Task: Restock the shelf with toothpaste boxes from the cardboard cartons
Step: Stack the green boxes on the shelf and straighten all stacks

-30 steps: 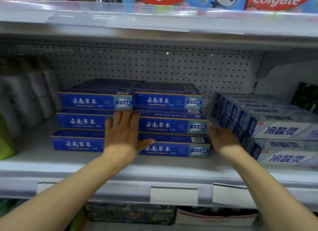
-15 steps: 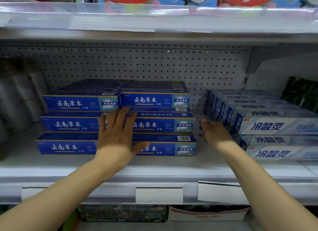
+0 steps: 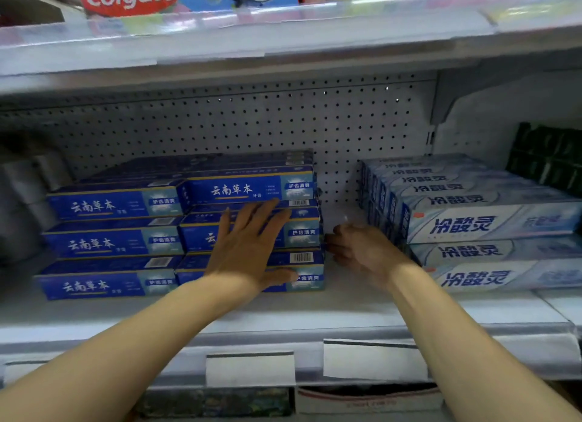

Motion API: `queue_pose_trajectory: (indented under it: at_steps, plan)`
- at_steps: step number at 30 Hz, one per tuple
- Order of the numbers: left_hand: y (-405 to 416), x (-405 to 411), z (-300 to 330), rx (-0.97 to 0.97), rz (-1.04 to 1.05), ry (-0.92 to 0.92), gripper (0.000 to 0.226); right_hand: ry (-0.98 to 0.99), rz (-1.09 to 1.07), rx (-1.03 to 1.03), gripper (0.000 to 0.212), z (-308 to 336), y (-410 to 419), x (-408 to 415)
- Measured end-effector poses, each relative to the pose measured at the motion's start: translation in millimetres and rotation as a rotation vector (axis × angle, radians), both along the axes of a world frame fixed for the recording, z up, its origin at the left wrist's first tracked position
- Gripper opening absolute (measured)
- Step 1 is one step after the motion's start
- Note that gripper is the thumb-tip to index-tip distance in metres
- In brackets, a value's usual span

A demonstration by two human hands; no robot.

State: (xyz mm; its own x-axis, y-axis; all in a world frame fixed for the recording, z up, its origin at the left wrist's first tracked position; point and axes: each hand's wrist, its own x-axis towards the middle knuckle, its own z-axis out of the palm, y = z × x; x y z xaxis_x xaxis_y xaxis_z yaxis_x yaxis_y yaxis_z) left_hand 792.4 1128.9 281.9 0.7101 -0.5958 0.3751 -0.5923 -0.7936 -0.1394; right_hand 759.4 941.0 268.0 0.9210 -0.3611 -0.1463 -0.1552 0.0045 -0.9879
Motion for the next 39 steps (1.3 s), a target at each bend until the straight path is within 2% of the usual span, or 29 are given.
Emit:
queue_pose_trajectory:
  at_steps: [6, 14, 16, 19, 22, 25, 27, 29, 31, 35, 39]
  plan:
    - [0.4, 7.2, 0.0, -0.006, -0.042, 0.004, 0.097, -0.025, 0.052, -0.012, 0.027, -1.8, -5.5, 2.0]
    - [-2.8, 8.3, 4.5, 0.029, -0.092, 0.033, 0.101, 0.009, 0.136, -0.137, 0.025, 5.4, -1.8, -3.0]
    - [-2.8, 7.5, 5.9, 0.017, -0.092, 0.05, 0.099, -0.017, 0.099, -0.111, 0.028, 4.9, -2.4, -4.6]
    - [-3.0, 7.7, 9.3, 0.024, -0.099, 0.053, 0.101, -0.041, 0.075, -0.063, 0.045, 5.4, -1.1, -1.2]
    - [-4.7, 13.0, 13.5, 0.079, -0.111, 0.034, 0.106, -0.044, 0.089, -0.029, 0.041, 3.2, 1.9, 2.1]
    - [-7.6, 16.9, 15.9, 0.117, -0.113, -0.001, 0.1, -0.02, 0.068, 0.077, 0.031, -1.0, 1.1, 12.1]
    - [-8.9, 20.3, 16.7, 0.092, -0.11, -0.043, 0.093, 0.009, 0.033, 0.111, 0.038, 0.7, -3.5, 19.9]
    - [-10.8, 23.2, 14.9, 0.009, -0.119, -0.104, 0.078, 0.036, 0.012, 0.054, 0.045, 3.4, -10.6, 25.8]
    - [-12.7, 26.3, 12.6, -0.025, -0.115, -0.146, 0.066, 0.081, 0.038, -0.049, 0.041, 5.4, -13.1, 30.3]
    - [-18.0, 31.4, 9.2, -0.017, -0.095, -0.208, 0.067, 0.098, 0.041, -0.207, 0.027, 0.5, -11.6, 43.6]
    - [-20.7, 32.9, 2.5, 0.003, -0.078, -0.211, 0.066, 0.077, 0.031, -0.215, 0.024, -6.6, -12.4, 57.4]
